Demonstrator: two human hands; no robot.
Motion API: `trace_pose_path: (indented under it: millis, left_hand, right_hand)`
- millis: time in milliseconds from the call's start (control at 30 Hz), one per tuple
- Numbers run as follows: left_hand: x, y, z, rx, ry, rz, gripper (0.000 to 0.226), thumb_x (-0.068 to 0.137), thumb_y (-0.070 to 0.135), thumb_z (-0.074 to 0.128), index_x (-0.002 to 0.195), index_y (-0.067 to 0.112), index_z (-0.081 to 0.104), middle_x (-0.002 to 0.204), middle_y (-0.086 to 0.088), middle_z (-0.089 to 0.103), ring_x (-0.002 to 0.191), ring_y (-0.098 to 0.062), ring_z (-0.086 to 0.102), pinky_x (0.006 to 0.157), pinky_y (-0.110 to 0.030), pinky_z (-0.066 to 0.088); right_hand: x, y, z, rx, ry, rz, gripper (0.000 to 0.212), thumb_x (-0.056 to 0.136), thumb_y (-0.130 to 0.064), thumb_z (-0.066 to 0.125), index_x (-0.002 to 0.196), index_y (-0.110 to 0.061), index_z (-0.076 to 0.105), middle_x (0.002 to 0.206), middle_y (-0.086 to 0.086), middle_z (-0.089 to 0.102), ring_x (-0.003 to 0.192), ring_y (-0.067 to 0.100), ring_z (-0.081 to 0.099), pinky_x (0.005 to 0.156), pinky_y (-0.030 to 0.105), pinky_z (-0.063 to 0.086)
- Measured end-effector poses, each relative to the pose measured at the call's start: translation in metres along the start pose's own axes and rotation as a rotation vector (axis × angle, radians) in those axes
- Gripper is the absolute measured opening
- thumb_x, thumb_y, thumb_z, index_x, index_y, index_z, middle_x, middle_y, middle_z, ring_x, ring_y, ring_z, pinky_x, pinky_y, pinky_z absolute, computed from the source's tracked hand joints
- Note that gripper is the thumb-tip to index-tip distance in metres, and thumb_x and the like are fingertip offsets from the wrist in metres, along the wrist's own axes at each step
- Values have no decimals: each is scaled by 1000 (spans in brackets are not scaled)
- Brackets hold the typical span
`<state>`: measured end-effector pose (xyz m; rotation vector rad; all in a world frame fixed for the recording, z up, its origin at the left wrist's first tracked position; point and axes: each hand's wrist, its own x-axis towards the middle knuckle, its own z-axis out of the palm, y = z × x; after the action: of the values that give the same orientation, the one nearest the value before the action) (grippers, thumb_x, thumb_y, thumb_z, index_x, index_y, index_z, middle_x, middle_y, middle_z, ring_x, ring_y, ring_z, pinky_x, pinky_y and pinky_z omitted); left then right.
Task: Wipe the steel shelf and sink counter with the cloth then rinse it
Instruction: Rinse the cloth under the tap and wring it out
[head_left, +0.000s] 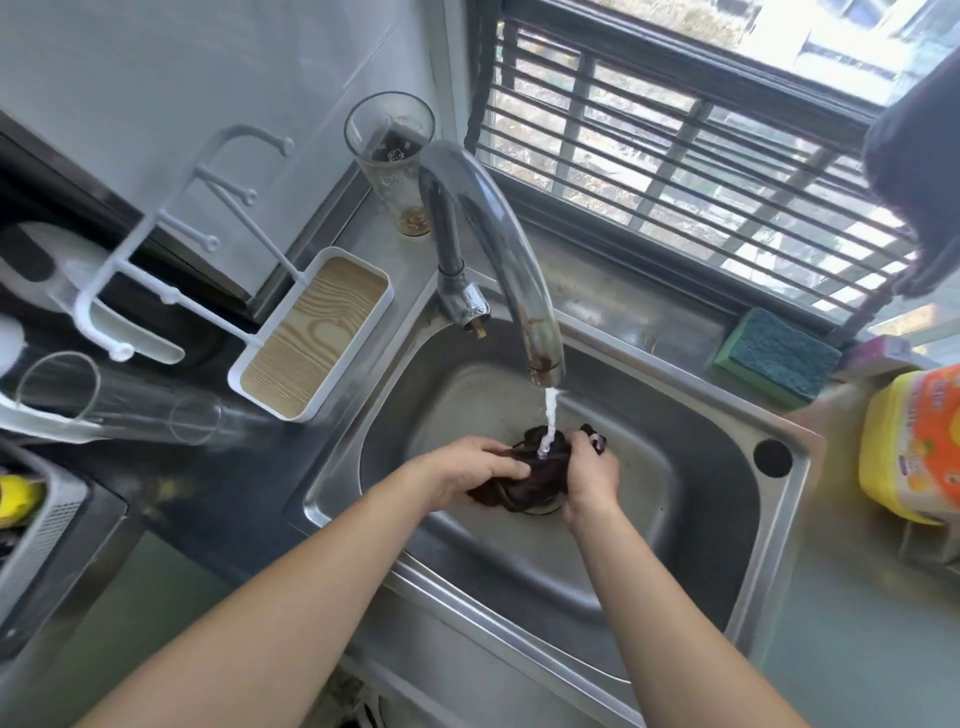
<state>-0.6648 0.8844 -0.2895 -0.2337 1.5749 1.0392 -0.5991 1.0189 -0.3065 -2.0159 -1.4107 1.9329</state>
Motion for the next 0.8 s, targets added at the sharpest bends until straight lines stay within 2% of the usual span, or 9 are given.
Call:
trace_pose_path:
  millis: [67,133,167,267,333,467,600,700,800]
  left_hand:
    - [9,-5,-4,-132,252,21,29,93,21,69,120,12,66,100,-11,70,75,-20,65,53,-24,53]
    - [11,-4,-4,-483,388,19,21,100,29,60,113,13,62,110,-15,68,86,-27,67,55,-35,58]
    - [12,-3,-2,-583,407,6,24,101,35,56,112,13,61,112,-15,67,90,-28,67,55,-36,59]
    - [10,0,16,-527,369,-82,51,99,56,47,109,12,70,105,-9,75,82,-22,71,59,-28,54]
    - [8,2,30,-532,302,-110,53,93,58,54,91,11,78,90,-7,78,73,-19,72,60,-25,52]
    - [7,3,46,-455,268,-49,40,88,34,67,56,12,74,67,0,72,58,-13,67,55,-20,51]
    - [5,5,53,-415,98,33,17,91,22,66,77,13,71,83,-9,70,77,-22,66,82,-34,57]
    - [3,4,48,-286,90,81,7,96,22,64,92,16,66,85,-4,68,69,-10,65,63,-19,53]
    - [-3,-2,33,-111,61,-30,20,92,31,68,109,22,63,87,0,66,67,-11,58,52,-19,39]
  right_hand:
    - [-1,4,-1,106,-31,65,6,87,-13,60,87,-10,66,96,21,70,84,31,67,77,40,55]
    - [-7,11,0,-73,14,-49,10,91,-17,57,91,-11,64,100,20,70,95,37,67,88,43,53]
    - [-12,18,2,-206,61,-172,12,93,-20,56,90,-11,63,97,20,70,96,40,65,88,42,50]
    - [-40,33,15,-401,55,-515,24,98,-31,56,85,-12,62,88,17,71,90,39,63,75,37,38]
    - [-48,36,23,-450,7,-541,34,100,-38,51,83,-12,65,88,15,73,89,36,64,71,33,32]
    - [-26,17,18,-481,118,-423,43,100,-40,49,90,-6,73,98,25,72,97,44,64,78,40,45]
    - [5,-1,5,-473,83,-275,43,100,-33,44,79,-4,69,102,30,70,101,45,63,82,39,44]
    - [12,-5,-3,-394,89,-201,37,97,-36,47,76,-9,62,100,25,71,100,44,64,88,41,48]
    - [17,-5,-5,-278,74,-169,30,88,-37,55,86,-10,67,96,14,74,98,38,66,94,46,52]
